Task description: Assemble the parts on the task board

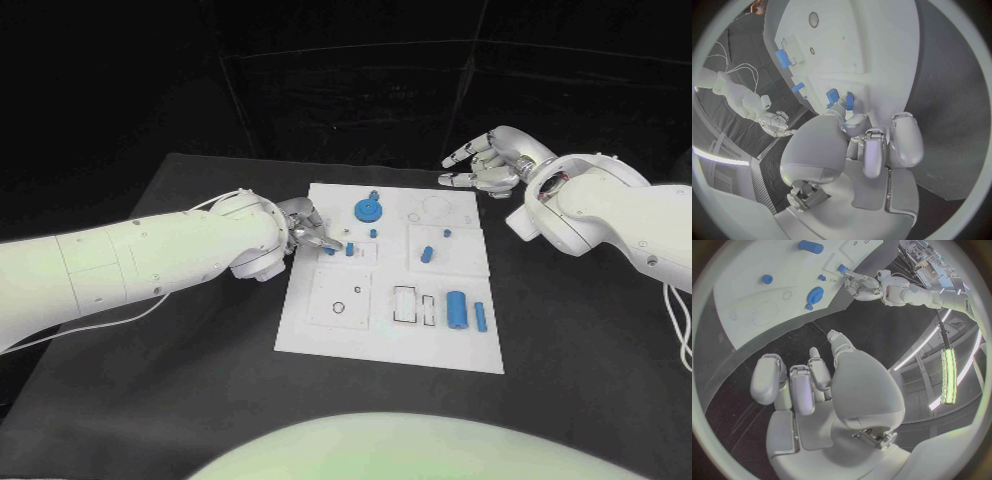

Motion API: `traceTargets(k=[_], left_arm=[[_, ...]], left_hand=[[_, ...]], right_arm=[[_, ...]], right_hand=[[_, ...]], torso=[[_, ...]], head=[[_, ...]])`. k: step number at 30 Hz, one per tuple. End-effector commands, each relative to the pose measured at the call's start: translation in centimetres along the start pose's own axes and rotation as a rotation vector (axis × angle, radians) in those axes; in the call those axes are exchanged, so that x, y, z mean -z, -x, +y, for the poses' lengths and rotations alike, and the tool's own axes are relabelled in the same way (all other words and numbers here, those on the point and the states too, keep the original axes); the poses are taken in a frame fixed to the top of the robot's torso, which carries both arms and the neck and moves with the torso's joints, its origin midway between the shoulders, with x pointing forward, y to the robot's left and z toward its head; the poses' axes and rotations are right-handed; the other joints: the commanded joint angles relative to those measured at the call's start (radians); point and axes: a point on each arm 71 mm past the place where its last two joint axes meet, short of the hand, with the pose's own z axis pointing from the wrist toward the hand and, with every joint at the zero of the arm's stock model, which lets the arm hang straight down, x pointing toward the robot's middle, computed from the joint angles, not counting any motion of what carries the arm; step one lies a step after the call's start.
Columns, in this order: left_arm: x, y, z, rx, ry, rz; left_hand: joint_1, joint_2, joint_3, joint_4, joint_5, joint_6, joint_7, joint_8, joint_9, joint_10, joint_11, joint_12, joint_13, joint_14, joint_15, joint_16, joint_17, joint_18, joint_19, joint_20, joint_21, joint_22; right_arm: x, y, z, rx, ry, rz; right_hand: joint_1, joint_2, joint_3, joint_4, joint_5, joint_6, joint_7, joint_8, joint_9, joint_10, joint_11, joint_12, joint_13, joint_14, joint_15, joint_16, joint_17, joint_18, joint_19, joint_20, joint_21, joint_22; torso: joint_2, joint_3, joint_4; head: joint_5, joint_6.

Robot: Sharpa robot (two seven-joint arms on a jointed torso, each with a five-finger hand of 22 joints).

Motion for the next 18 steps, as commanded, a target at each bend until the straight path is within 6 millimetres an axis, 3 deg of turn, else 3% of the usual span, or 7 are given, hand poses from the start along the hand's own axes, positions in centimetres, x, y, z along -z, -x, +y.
traceTargets(k=[1, 12, 18], left_arm=[[-0.04, -0.44, 0.37, -0.019, 0.023, 0.028], [-0.06, -0.4, 0.32, -0.018, 0.021, 0.025], [-0.13, -0.36, 0.23, -0.017, 0.019, 0.022]], left_hand=[[-0.001, -0.002, 0.142, -0.134, 0.006, 0.01, -0.003, -0.002, 0.0, 0.01, 0.0, 0.001, -0.001, 0.106, -0.003, 0.003, 0.263, -0.016, 0.01, 0.001, 0.004, 0.001], [-0.008, -0.008, 0.147, -0.135, 0.006, 0.013, -0.003, -0.002, 0.0, 0.014, 0.0, 0.007, 0.008, 0.106, -0.003, 0.003, 0.263, -0.017, 0.011, 0.001, 0.008, 0.006], [-0.076, -0.06, 0.174, -0.122, 0.014, 0.024, -0.008, 0.0, -0.003, 0.019, -0.002, 0.013, 0.013, 0.106, -0.003, 0.003, 0.263, -0.017, 0.013, 0.005, 0.01, 0.012]], right_arm=[[0.0, 0.06, 0.16, -0.005, 0.01, 0.003], [0.04, 0.07, 0.16, -0.004, 0.011, 0.004], [0.06, 0.08, 0.17, -0.004, 0.012, 0.003]], right_hand=[[-0.005, 0.003, 0.0, 0.004, -0.006, 0.002, -0.002, 0.006, 0.001, -0.003, -0.001, -0.002, -0.001, 0.059, -0.009, -0.007, 0.058, 0.018, -0.007, 0.001, -0.003, -0.001], [-0.006, 0.003, -0.001, 0.005, -0.006, 0.002, -0.001, 0.007, 0.001, -0.002, -0.001, -0.001, 0.0, 0.06, -0.009, -0.005, 0.06, 0.018, -0.007, 0.001, -0.003, 0.001], [-0.006, 0.003, -0.001, 0.005, -0.006, 0.002, -0.001, 0.007, 0.001, -0.002, -0.001, 0.0, 0.0, 0.06, -0.009, -0.005, 0.061, 0.018, -0.006, 0.001, -0.003, 0.001]], torso=[[-0.001, 0.0001, -0.0009], [0.0, 0.0003, 0.0003], [0.001, 0.0, -0.0006]], head=[[0.0, 0.0], [0.001, 0.0], [0.002, -0.001]])
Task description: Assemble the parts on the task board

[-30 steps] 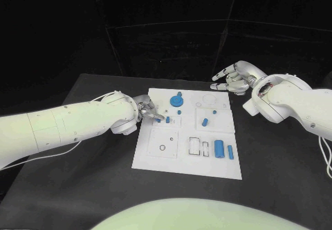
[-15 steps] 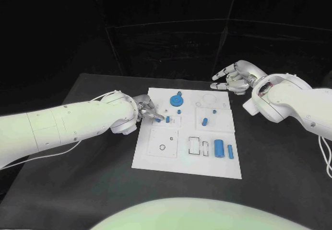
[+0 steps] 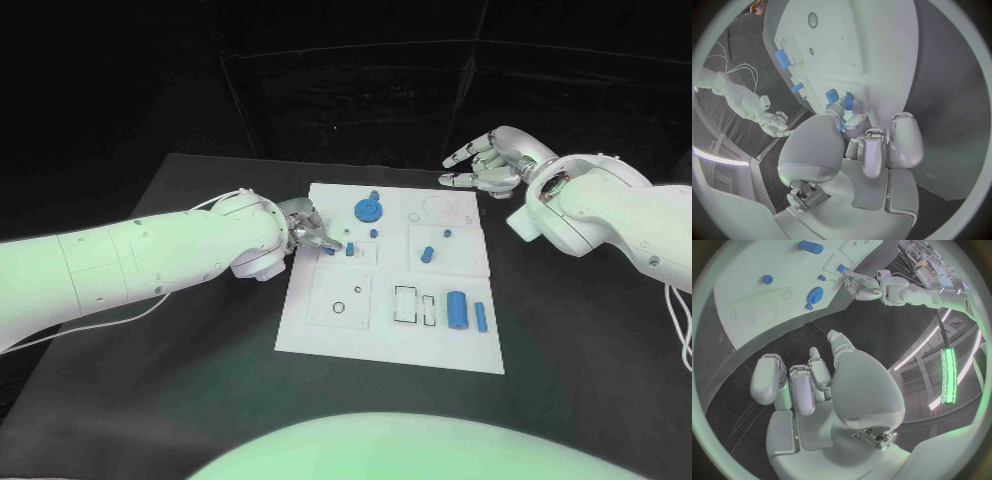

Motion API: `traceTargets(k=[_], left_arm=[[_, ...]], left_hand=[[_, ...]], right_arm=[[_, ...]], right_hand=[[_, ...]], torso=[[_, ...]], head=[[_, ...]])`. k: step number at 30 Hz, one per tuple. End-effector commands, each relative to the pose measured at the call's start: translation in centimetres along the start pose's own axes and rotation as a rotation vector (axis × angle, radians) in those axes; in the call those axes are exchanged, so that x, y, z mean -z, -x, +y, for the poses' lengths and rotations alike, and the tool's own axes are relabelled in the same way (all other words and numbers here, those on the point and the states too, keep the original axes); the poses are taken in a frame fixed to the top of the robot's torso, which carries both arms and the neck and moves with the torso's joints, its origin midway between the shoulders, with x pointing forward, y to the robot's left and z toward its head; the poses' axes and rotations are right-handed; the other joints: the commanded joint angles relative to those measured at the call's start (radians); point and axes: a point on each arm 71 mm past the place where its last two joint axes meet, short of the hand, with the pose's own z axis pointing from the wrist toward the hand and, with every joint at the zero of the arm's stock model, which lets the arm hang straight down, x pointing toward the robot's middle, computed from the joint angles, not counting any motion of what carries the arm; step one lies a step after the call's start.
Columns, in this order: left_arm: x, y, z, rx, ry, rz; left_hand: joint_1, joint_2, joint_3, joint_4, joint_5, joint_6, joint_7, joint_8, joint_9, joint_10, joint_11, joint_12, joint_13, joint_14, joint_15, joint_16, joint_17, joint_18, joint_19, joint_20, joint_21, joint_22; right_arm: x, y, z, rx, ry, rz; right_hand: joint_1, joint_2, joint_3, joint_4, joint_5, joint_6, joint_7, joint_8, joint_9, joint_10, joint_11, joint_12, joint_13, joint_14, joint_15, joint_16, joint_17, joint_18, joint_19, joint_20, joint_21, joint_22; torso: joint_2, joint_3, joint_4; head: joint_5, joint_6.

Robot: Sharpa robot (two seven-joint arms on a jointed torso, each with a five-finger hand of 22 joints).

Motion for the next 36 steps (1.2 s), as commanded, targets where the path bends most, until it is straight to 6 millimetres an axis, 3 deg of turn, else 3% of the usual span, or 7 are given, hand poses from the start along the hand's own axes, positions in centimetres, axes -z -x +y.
traceTargets(k=[1, 4, 11, 25, 36], left_arm=[[-0.08, -0.35, 0.17, -0.015, 0.015, 0.02], [-0.12, -0.34, 0.15, -0.015, 0.016, 0.02], [-0.19, -0.26, 0.15, -0.015, 0.018, 0.017], [-0.32, -0.14, 0.09, -0.015, 0.02, 0.013], [-0.4, -0.11, 0.07, -0.016, 0.023, 0.015]], left_hand=[[-0.035, -0.017, 0.092, -0.066, 0.011, 0.01, -0.002, 0.0, -0.003, 0.008, 0.001, 0.008, 0.002, 0.106, -0.003, 0.003, 0.263, -0.017, 0.009, 0.001, 0.005, 0.004], [-0.066, -0.038, 0.109, -0.054, 0.018, 0.015, -0.004, 0.003, -0.003, 0.011, 0.0, 0.011, 0.004, 0.106, -0.003, 0.003, 0.263, -0.017, 0.011, 0.001, 0.007, 0.008], [-0.102, -0.062, 0.127, -0.036, 0.018, 0.02, -0.005, 0.009, -0.002, 0.014, 0.0, 0.016, 0.007, 0.106, -0.004, 0.003, 0.263, -0.018, 0.012, 0.0, 0.01, 0.013], [-0.153, -0.087, 0.122, 0.002, 0.016, 0.026, -0.004, 0.021, 0.004, 0.017, 0.001, 0.021, 0.009, 0.106, -0.004, 0.003, 0.263, -0.018, 0.012, 0.0, 0.009, 0.015], [-0.194, -0.102, 0.056, 0.044, 0.016, 0.027, -0.003, 0.037, 0.014, 0.021, 0.002, 0.031, 0.016, 0.106, -0.003, 0.003, 0.263, -0.019, 0.014, 0.001, 0.012, 0.022]], right_arm=[[0.0, 0.04, 0.2, -0.002, 0.012, 0.003], [0.01, 0.04, 0.2, -0.002, 0.012, 0.003], [0.02, 0.05, 0.21, -0.002, 0.012, 0.001], [0.06, 0.09, 0.21, -0.002, 0.013, -0.001], [0.1, 0.17, 0.16, -0.001, 0.01, -0.008]], right_hand=[[-0.006, 0.003, -0.001, 0.005, -0.006, 0.002, -0.001, 0.007, 0.001, -0.002, -0.001, 0.0, 0.0, 0.06, -0.009, -0.005, 0.061, 0.018, -0.006, 0.001, -0.003, 0.001], [-0.006, 0.003, -0.001, 0.005, -0.006, 0.002, -0.001, 0.007, 0.001, -0.002, -0.001, 0.0, 0.0, 0.06, -0.009, -0.005, 0.061, 0.018, -0.006, 0.001, -0.003, 0.001], [-0.006, 0.003, -0.001, 0.005, -0.006, 0.002, -0.001, 0.007, 0.001, -0.002, -0.001, 0.0, 0.0, 0.06, -0.009, -0.005, 0.061, 0.018, -0.006, 0.001, -0.003, 0.001], [-0.007, 0.002, -0.001, 0.005, -0.006, 0.001, -0.001, 0.007, 0.001, -0.003, -0.001, -0.002, -0.002, 0.06, -0.009, -0.006, 0.059, 0.018, -0.007, 0.0, -0.003, -0.001], [-0.007, 0.002, -0.001, 0.006, -0.006, 0.001, -0.001, 0.007, 0.001, -0.003, -0.001, -0.002, -0.002, 0.059, -0.009, -0.007, 0.058, 0.018, -0.007, 0.0, -0.004, -0.001]], torso=[[0.001, -0.0003, -0.0001], [0.0, 0.0001, -0.0004], [0.0, 0.0, -0.0003], [0.001, -0.0002, -0.0002], [0.0, -0.0004, -0.0001]], head=[[0.0, 0.0], [-0.001, 0.0], [-0.002, -0.001], [-0.004, 0.0], [-0.004, -0.004]])
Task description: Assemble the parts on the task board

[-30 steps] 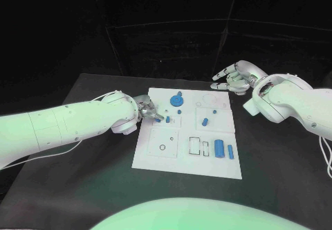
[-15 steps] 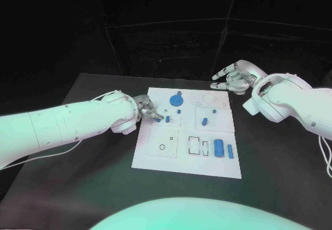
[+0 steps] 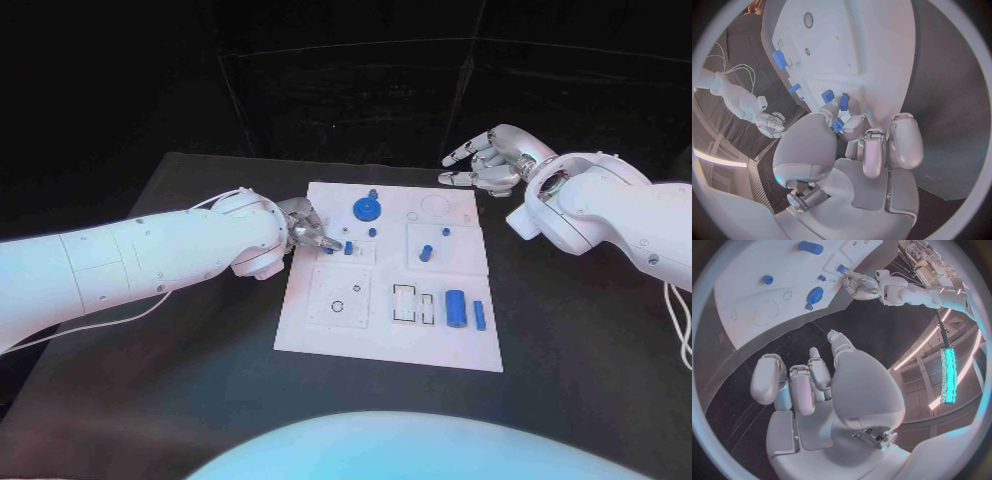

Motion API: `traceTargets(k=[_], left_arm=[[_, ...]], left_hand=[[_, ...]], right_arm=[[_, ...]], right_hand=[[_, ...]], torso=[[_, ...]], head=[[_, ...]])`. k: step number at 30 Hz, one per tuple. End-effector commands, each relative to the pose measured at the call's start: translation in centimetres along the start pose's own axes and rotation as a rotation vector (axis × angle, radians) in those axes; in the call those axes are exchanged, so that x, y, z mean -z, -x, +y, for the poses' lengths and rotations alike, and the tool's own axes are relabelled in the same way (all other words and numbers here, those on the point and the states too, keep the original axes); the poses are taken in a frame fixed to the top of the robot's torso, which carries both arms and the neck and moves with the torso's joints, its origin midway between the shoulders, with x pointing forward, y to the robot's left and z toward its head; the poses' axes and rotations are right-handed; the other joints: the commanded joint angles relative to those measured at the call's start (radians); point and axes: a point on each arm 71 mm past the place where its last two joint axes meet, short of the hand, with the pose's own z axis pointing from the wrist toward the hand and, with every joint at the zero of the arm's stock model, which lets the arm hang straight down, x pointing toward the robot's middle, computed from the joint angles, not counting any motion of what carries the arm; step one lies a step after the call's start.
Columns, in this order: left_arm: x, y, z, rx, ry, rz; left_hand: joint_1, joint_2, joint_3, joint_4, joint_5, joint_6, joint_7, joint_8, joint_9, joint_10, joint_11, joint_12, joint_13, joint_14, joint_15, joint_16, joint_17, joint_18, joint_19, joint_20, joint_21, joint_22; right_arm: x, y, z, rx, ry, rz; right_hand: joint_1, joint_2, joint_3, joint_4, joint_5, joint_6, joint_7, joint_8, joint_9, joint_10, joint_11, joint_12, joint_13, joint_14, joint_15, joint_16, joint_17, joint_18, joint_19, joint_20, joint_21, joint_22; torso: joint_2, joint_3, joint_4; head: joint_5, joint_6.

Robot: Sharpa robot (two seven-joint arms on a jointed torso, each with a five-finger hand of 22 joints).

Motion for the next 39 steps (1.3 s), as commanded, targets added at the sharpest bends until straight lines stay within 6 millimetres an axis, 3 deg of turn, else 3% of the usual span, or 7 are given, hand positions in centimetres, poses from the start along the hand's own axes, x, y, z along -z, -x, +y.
traceTargets(k=[1, 13, 21, 39], left_arm=[[-0.02, -0.06, -0.06, -0.009, 0.003, 0.009], [-0.02, 0.07, -0.14, 0.003, 0.002, -0.011], [0.02, 0.13, -0.29, 0.014, 0.0, -0.013], [0.16, 0.35, -0.38, 0.002, 0.0, 0.011]], left_hand=[[-0.01, -0.001, -0.013, 0.004, -0.004, 0.002, 0.005, 0.005, 0.001, 0.007, -0.001, 0.004, 0.001, 0.106, -0.003, 0.003, 0.263, -0.019, 0.007, 0.001, 0.004, 0.002], [-0.035, 0.015, -0.094, 0.048, -0.004, 0.003, 0.003, 0.018, 0.008, 0.012, -0.002, 0.013, 0.009, 0.106, -0.003, 0.003, 0.263, -0.02, 0.009, 0.0, 0.007, 0.009], [-0.052, 0.042, -0.134, 0.083, -0.003, 0.002, 0.001, 0.022, 0.01, 0.015, -0.004, 0.019, 0.015, 0.106, -0.005, 0.003, 0.263, -0.022, 0.012, -0.001, 0.013, 0.017], [-0.053, 0.048, -0.139, 0.089, -0.003, 0.002, 0.001, 0.023, 0.01, 0.016, -0.004, 0.02, 0.016, 0.106, -0.005, 0.003, 0.263, -0.022, 0.013, -0.001, 0.014, 0.019]], right_arm=[[0.01, 0.11, 0.19, -0.001, 0.009, -0.007], [-0.02, 0.2, 0.1, 0.001, 0.006, -0.014], [-0.13, 0.18, 0.09, 0.002, 0.006, -0.014], [-0.29, 0.09, 0.08, 0.003, 0.005, -0.008]], right_hand=[[-0.007, 0.002, -0.001, 0.006, -0.006, 0.001, -0.001, 0.007, 0.001, -0.003, -0.001, -0.002, -0.001, 0.059, -0.009, -0.007, 0.058, 0.018, -0.007, 0.0, -0.004, -0.001], [-0.004, -0.001, -0.002, 0.004, -0.008, 0.0, -0.002, 0.007, 0.001, -0.005, -0.001, -0.004, -0.003, 0.059, -0.009, -0.009, 0.054, 0.018, -0.008, 0.0, -0.005, -0.004], [-0.004, -0.001, -0.002, 0.004, -0.008, 0.0, -0.002, 0.007, 0.001, -0.005, -0.001, -0.004, -0.003, 0.059, -0.009, -0.009, 0.054, 0.018, -0.008, 0.0, -0.005, -0.004], [-0.002, -0.001, -0.002, 0.002, -0.009, -0.001, -0.002, 0.007, 0.001, -0.005, -0.001, -0.003, -0.003, 0.059, -0.009, -0.009, 0.054, 0.019, -0.008, 0.0, -0.006, -0.005]], torso=[[0.0, 0.0, 0.0002], [0.0, -0.0002, -0.0001], [0.0, 0.0001, -0.0005], [-0.001, -0.0002, 0.0007]], head=[[0.0, -0.001], [-0.002, 0.001], [-0.003, 0.0], [-0.003, -0.003]])
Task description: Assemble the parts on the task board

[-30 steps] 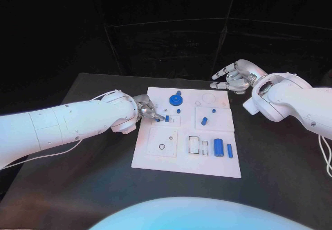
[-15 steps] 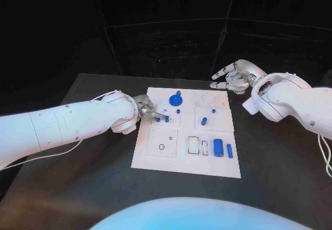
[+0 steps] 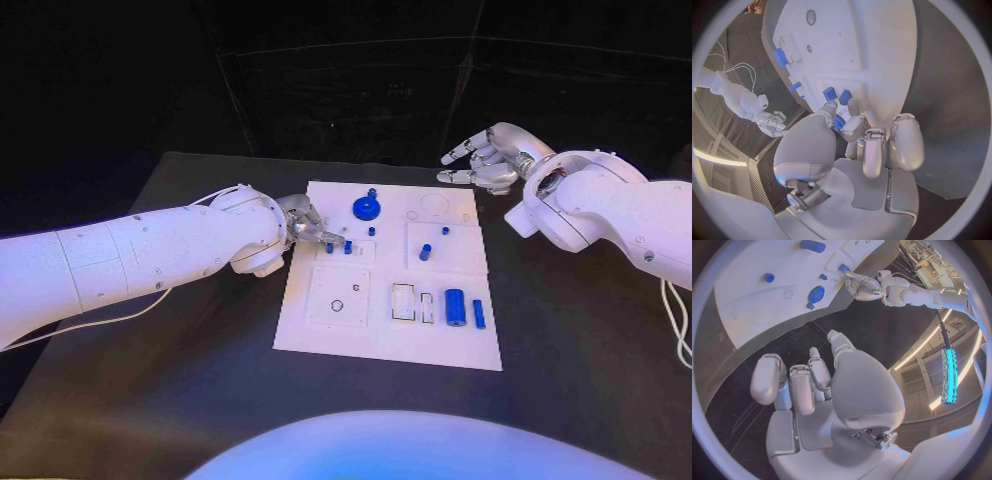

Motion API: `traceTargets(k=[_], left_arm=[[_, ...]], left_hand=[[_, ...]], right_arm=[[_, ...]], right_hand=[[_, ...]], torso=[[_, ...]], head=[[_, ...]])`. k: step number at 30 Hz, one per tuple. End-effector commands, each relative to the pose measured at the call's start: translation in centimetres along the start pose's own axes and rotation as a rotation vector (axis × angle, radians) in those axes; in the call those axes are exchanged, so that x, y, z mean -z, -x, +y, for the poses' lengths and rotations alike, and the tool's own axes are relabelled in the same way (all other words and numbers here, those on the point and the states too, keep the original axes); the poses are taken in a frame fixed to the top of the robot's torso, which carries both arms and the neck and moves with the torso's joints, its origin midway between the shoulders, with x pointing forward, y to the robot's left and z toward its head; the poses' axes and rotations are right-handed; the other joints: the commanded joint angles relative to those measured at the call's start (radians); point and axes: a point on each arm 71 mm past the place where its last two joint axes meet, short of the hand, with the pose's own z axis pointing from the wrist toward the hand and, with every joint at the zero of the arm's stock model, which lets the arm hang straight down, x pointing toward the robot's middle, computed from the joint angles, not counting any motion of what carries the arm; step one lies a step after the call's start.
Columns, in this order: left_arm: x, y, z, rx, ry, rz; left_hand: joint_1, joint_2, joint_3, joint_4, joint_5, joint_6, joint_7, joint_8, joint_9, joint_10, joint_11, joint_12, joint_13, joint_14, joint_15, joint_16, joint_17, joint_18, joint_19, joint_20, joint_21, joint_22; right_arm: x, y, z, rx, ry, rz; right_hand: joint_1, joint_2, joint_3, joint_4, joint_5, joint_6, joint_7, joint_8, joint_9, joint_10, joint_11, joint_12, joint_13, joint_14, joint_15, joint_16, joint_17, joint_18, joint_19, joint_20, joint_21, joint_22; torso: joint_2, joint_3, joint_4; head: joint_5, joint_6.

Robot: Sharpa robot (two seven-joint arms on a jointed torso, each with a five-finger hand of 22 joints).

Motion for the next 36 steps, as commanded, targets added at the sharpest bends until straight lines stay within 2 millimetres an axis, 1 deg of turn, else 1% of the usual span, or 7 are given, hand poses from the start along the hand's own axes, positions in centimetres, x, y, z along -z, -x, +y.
traceTargets(k=[1, 12, 14, 16, 20, 25, 36], left_arm=[[0.1, 0.0, -0.1, -0.002, 0.0, 0.014], [0.5, 1.6, -0.4, 0.106, -0.063, -0.084], [0.5, 2.0, -0.7, 0.16, -0.106, -0.1], [0.5, 2.3, -1.1, 0.22, -0.176, -0.098], [0.5, 2.6, -2.4, 0.25, -0.32, -0.1], [0.1, 2.7, -4.2, 0.118, -0.466, -0.141], [-1.8, 0.8, -6.8, -0.189, -0.525, -0.142]], left_hand=[[-0.002, 0.01, -0.008, 0.001, -0.002, 0.002, 0.001, 0.004, 0.002, 0.005, -0.001, 0.004, 0.002, 0.106, -0.005, 0.003, 0.263, -0.007, 0.006, -0.001, 0.006, 0.001], [0.014, 0.0, -0.063, 0.018, -0.002, -0.057, 0.021, -0.011, -0.001, -0.086, 0.016, -0.108, -0.151, 0.104, 0.004, -0.001, 0.255, 0.018, -0.042, 0.004, -0.097, -0.107], [0.029, -0.003, -0.096, 0.037, 0.001, -0.122, 0.048, -0.039, -0.015, -0.218, 0.039, -0.265, -0.344, 0.065, 0.021, -0.076, 0.13, 0.049, -0.121, 0.017, -0.256, -0.265], [0.059, 0.006, -0.116, 0.053, 0.001, -0.186, 0.081, -0.07, -0.036, -0.303, 0.07, -0.325, -0.39, -0.024, 0.049, -0.233, -0.087, 0.089, -0.258, 0.041, -0.515, -0.51], [0.193, 0.033, -0.115, 0.026, 0.001, -0.298, 0.143, -0.142, -0.097, -0.464, 0.131, -0.431, -0.463, -0.263, 0.104, -0.665, -0.564, 0.094, -0.339, 0.085, -0.685, -0.627], [0.395, 0.035, -0.063, -0.085, -0.002, -0.298, 0.173, -0.216, -0.189, -0.554, 0.165, -0.547, -0.58, -0.26, 0.127, -0.744, -0.63, 0.106, -0.304, 0.119, -0.761, -0.697], [0.411, -0.01, -0.046, -0.13, -0.003, -0.171, 0.155, -0.338, -0.341, -0.499, 0.152, -0.608, -0.727, -0.128, 0.113, -0.561, -0.479, 0.106, -0.202, 0.104, -0.742, -0.707]], right_arm=[[0.0, 0.1, 0.2, 0.001, 0.009, -0.003], [-0.1, 0.1, 0.1, 0.002, 0.008, -0.005], [-0.2, 0.1, 0.1, 0.002, 0.008, -0.005], [-0.2, 0.1, 0.1, 0.002, 0.008, -0.006], [-0.2, 0.1, 0.1, 0.002, 0.008, -0.007], [-0.3, 0.1, 0.1, 0.002, 0.009, -0.01], [-0.4, -0.1, 0.2, 0.002, 0.013, -0.005]], right_hand=[[-0.002, -0.001, -0.002, 0.002, -0.005, -0.001, -0.002, 0.003, 0.001, -0.004, -0.001, -0.003, 0.0, 0.059, -0.009, -0.005, 0.054, 0.019, -0.008, 0.0, -0.006, -0.002], [-0.003, -0.001, -0.002, 0.003, -0.005, -0.001, -0.002, 0.003, 0.001, -0.005, -0.001, -0.003, -0.001, 0.058, -0.009, -0.006, 0.054, 0.019, -0.009, 0.0, -0.006, -0.002], [-0.003, -0.001, -0.002, 0.003, -0.005, -0.001, -0.002, 0.003, 0.001, -0.005, -0.001, -0.003, -0.001, 0.058, -0.009, -0.006, 0.054, 0.019, -0.009, 0.0, -0.006, -0.002], [-0.003, -0.001, -0.002, 0.003, -0.005, -0.001, -0.002, 0.003, 0.001, -0.005, -0.001, -0.003, -0.001, 0.058, -0.009, -0.006, 0.054, 0.019, -0.009, 0.0, -0.006, -0.002], [-0.003, 0.0, -0.002, 0.003, -0.005, -0.001, -0.002, 0.003, 0.001, -0.005, -0.001, -0.003, -0.001, 0.058, -0.009, -0.006, 0.054, 0.019, -0.009, 0.0, -0.006, -0.002], [-0.003, 0.0, -0.002, 0.003, -0.004, -0.001, -0.002, 0.004, 0.001, -0.006, -0.001, -0.004, -0.002, 0.058, -0.009, -0.006, 0.053, 0.019, -0.009, 0.0, -0.007, -0.004], [-0.003, 0.0, -0.001, 0.003, -0.001, -0.002, -0.001, 0.004, 0.001, -0.007, -0.001, -0.005, -0.003, 0.058, -0.009, -0.006, 0.054, 0.019, -0.009, 0.0, -0.007, -0.004]], torso=[[0.0, 0.0, 0.0], [-0.001, -0.0005, 0.0002], [-0.001, 0.0001, 0.0006], [-0.001, 0.0005, 0.0], [0.0, -0.0011, 0.0011], [0.0, -0.0008, 0.0001], [0.001, -0.0003, -0.0022]], head=[[0.0, 0.0], [-0.002, 0.006], [-0.004, 0.008], [-0.004, 0.01], [-0.008, 0.016], [-0.015, 0.023], [-0.028, 0.041]])
